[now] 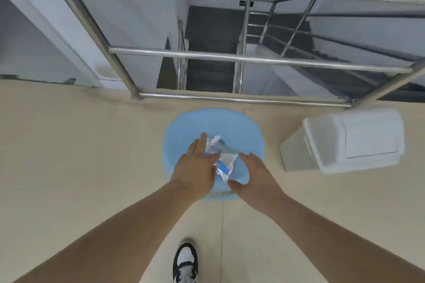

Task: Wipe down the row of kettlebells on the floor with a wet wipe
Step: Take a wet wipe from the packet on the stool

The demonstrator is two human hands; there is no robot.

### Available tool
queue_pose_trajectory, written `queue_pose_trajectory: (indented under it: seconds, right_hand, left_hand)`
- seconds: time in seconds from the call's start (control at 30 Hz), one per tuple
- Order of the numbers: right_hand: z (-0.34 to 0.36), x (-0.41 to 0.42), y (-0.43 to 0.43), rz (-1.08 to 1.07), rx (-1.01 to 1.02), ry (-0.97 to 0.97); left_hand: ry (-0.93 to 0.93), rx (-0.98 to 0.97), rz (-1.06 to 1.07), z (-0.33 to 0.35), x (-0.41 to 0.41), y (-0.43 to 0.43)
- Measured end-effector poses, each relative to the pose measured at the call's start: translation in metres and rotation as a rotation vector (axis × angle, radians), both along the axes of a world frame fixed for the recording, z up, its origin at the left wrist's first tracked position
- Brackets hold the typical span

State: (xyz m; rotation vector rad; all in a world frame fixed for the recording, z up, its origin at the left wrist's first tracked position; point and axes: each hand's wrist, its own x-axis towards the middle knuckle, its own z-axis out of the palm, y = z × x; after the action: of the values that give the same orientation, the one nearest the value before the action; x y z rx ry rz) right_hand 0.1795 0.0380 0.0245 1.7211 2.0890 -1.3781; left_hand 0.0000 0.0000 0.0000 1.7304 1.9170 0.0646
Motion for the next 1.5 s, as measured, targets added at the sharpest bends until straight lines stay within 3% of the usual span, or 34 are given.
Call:
queue_pose_trajectory:
  seconds: [0.2,0.53,0.77,1.03,1.17,1.5]
  right_hand:
    - [-0.073,-0.03,0.038,0.113,0.086,-0.161]
    - [-0.078,-0.041,0.059,0.18,0.203,-0.385]
    - [-0.077,-0.043,0.057,0.192,0.201,-0.369]
    - [-0.084,-0.041,0.064,0.139,0.216,-0.384]
    - [-0.083,-0.04,0.067,0.161,0.209,-0.392]
    - [-0.077,-0.041,0.069,0.137,0.171,-0.378]
  left_hand:
    - [0.143,-0.004,-0.103,-0.053,-0.009,0.044]
    - [0.134,0.045,0.139,-0.075,0.0,0.051]
    - [0.068,0.063,0.427,-0.079,0.021,0.043]
    - [0.149,-0.013,0.423,-0.083,0.033,0.048]
    - [0.008,-0.115,0.458,-0.079,0.026,0.049]
    - [-0.748,-0.118,0.808,-0.059,-0.008,0.047]
